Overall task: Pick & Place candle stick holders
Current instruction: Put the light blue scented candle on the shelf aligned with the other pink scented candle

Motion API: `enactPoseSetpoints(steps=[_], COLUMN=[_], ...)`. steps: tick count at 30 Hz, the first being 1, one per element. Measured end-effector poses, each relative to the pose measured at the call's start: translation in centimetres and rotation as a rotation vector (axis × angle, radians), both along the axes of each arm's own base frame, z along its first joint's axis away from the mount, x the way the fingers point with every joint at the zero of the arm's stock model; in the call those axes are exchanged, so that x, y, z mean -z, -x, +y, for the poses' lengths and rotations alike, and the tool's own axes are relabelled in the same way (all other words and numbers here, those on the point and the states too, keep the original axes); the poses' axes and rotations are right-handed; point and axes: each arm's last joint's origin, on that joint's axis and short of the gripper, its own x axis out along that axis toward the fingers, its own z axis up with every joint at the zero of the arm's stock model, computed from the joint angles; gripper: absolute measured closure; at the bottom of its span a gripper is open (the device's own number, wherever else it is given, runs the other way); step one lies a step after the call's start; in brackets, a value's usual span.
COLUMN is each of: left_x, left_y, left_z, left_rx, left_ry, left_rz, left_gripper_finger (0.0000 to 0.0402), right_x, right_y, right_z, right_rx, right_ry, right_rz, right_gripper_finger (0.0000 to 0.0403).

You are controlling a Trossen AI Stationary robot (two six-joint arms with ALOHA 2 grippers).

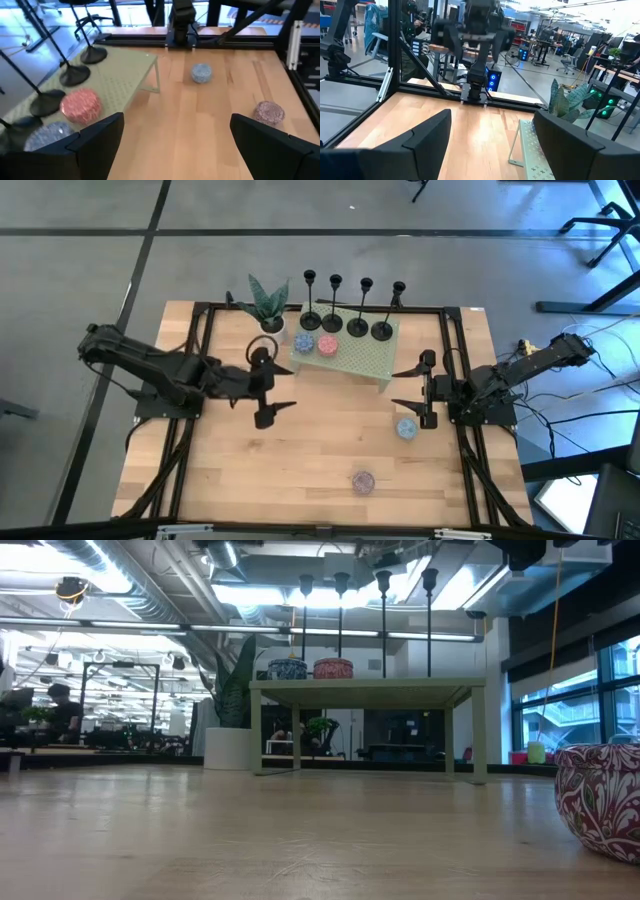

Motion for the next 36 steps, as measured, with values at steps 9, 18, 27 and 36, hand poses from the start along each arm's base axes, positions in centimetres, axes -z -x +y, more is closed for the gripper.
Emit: enactPoseSetpoints(steps=[9, 18, 27, 36], left_x=[3.8, 5.4, 6.0, 6.1], left_y=[0.0, 0.0, 0.0, 0.0], left_z=[-1.0, -1.3, -1.3, -1.3], left_rx=[-0.083, -0.080, -0.083, -0.082], left_ry=[0.048, 0.078, 0.083, 0.080], left_rz=[-0.038, -0.062, -0.077, -0.075], left_gripper_finger=[0.0038, 0.0038, 0.0038, 0.0038], right_x=[0.0, 0.0, 0.0, 0.0], right_y=[0.0, 0.0, 0.0, 0.0], right_z=[0.0, 0.0, 0.0, 0.0], right_rx=[0.000, 0.000, 0.000, 0.000], right_ry=[0.000, 0.000, 0.001, 0.001], right_rz=[0.000, 0.000, 0.000, 0.000], right_gripper_finger=[0.0114, 0.0114, 0.0114, 0.0114])
